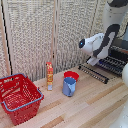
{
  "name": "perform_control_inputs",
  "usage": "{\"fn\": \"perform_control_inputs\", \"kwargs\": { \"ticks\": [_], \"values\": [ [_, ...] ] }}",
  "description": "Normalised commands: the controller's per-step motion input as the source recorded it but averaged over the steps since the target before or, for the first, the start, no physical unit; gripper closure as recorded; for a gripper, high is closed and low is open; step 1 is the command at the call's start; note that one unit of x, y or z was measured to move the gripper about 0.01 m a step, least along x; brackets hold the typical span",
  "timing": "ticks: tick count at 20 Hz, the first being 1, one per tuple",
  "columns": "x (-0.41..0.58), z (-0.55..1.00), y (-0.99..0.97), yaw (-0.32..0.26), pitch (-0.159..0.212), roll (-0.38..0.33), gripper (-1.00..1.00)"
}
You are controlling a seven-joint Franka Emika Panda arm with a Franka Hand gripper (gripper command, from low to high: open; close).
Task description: Kindly position your hand close to the oven tray's handle. Softly yet firmly grasp the handle using your hand. Slowly and with caution, draw the tray out until it is fully stretched out.
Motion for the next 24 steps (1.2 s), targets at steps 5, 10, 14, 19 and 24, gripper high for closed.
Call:
{"fn": "perform_control_inputs", "kwargs": {
  "ticks": [5,10,14,19,24],
  "values": [
    [0.0,-0.09,-0.3,-0.002,0.0,0.0,-1.0],
    [-0.143,-0.01,-0.1,0.011,-0.015,-0.001,1.0],
    [-0.189,0.0,-0.08,0.0,-0.048,-0.003,1.0],
    [-0.219,0.0,-0.07,0.0,-0.069,-0.016,1.0],
    [-0.21,0.0,-0.08,0.0,-0.079,-0.027,1.0]
  ]
}}
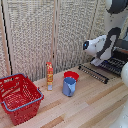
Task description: Kindly position your hand close to the oven tray's handle. Softly yet firmly grasp the handle using your hand. Slowly and with caution, draw the tray out until it is fully stretched out.
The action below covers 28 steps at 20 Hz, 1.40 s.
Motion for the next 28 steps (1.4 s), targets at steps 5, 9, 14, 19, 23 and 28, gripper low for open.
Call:
{"fn": "perform_control_inputs", "kwargs": {
  "ticks": [5,9,14,19,23,28],
  "values": [
    [-0.263,0.0,-0.08,0.0,-0.088,-0.036,1.0],
    [-0.211,0.02,-0.05,0.0,-0.055,-0.018,1.0],
    [-0.102,0.21,0.27,-0.074,-0.031,0.0,1.0],
    [-0.162,0.3,0.61,-0.12,-0.053,0.009,1.0],
    [-0.154,0.34,0.64,-0.117,-0.043,0.021,1.0],
    [-0.134,0.28,0.72,-0.113,-0.03,0.001,1.0]
  ]
}}
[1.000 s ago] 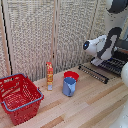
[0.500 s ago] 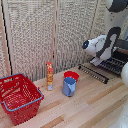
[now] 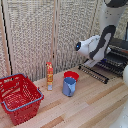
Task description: Kindly position your hand close to the oven tray's handle. Softly yet firmly grasp the handle using your hand. Slowly and with caution, draw the tray out until it is fully stretched out.
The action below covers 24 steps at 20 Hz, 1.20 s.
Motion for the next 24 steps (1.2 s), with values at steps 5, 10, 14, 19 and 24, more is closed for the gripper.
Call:
{"fn": "perform_control_inputs", "kwargs": {
  "ticks": [5,10,14,19,24],
  "values": [
    [0.0,0.07,0.47,-0.072,-0.002,-0.017,-1.0],
    [0.19,0.04,0.03,0.0,0.026,-0.072,-1.0],
    [0.119,0.11,0.0,0.0,0.037,-0.086,-1.0],
    [0.068,0.35,0.05,-0.014,0.022,-0.022,-1.0],
    [0.071,0.51,0.12,-0.095,0.021,0.0,-1.0]
  ]
}}
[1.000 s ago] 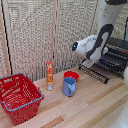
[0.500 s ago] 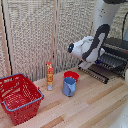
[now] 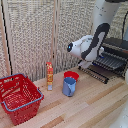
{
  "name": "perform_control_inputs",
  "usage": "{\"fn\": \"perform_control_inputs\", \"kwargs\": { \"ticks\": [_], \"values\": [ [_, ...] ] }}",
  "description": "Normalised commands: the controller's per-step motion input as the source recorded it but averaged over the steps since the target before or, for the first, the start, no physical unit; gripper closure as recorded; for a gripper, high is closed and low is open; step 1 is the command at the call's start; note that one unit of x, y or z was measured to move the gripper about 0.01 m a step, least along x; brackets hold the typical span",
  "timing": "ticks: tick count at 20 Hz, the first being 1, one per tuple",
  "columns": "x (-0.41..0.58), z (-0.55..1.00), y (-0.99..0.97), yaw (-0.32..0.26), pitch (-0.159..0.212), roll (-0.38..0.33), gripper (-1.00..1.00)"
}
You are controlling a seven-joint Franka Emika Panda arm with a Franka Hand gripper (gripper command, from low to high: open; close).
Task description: Kindly position your hand close to the oven tray's handle. Softly yet firmly grasp the handle using your hand. Slowly and with caution, draw the tray out until it is fully stretched out.
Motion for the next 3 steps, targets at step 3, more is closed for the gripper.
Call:
{"fn": "perform_control_inputs", "kwargs": {
  "ticks": [3],
  "values": [
    [0.092,0.29,0.06,-0.099,0.043,-0.011,-1.0]
  ]
}}
